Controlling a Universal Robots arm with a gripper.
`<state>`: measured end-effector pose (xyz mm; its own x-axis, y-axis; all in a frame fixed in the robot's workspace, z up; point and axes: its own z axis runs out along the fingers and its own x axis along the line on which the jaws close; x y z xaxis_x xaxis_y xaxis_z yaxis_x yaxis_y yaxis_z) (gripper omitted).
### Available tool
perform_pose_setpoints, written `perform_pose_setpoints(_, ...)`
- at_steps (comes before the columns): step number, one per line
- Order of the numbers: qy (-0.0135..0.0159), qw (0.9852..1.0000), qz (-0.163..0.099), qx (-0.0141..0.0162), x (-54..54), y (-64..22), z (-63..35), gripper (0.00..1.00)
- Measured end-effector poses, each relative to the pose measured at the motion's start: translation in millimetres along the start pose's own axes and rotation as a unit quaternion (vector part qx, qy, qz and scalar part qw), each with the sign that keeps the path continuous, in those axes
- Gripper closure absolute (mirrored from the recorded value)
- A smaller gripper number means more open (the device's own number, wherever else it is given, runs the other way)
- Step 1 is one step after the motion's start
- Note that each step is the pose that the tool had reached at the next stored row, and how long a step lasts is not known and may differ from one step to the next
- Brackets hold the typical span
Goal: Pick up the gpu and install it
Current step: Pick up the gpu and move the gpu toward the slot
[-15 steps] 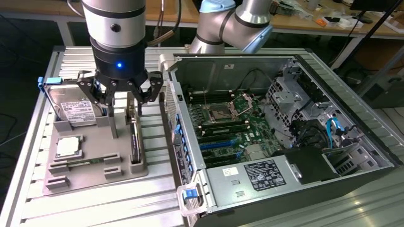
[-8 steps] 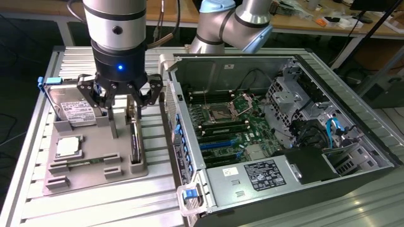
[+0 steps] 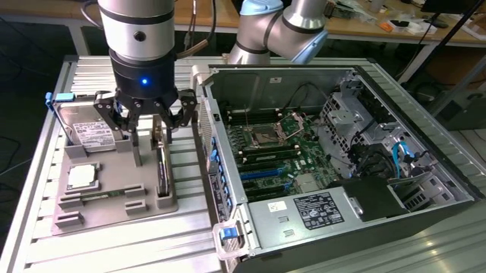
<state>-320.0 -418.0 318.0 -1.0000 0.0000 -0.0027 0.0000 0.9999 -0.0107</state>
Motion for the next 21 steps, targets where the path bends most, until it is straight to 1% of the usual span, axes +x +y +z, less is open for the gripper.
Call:
perform_pose_setpoints(1, -0.0065, 1.0000, 0.000, 0.0000, 0.4, 0.0, 0.2, 0.41)
perform_pose_setpoints(2, -0.0110, 0.9999, 0.000, -0.0001, 0.6, 0.0, 0.5, 0.41)
perform_pose_setpoints(7, -0.0125, 0.9999, 0.000, -0.0007, 0.6, 0.0, 1.5, 0.41)
perform_pose_setpoints(8, -0.0129, 0.9999, 0.000, -0.0009, 0.6, 0.0, 2.7, 0.41)
perform_pose_setpoints(15, -0.0129, 0.9999, -0.002, -0.0007, 0.7, 0.2, 15.2, 0.41)
perform_pose_setpoints(18, -0.0130, 0.9999, -0.011, -0.0009, 0.7, 0.3, 20.3, 0.41)
perform_pose_setpoints(21, -0.0130, 0.9994, -0.033, -0.0012, 0.7, 0.3, 23.5, 0.41)
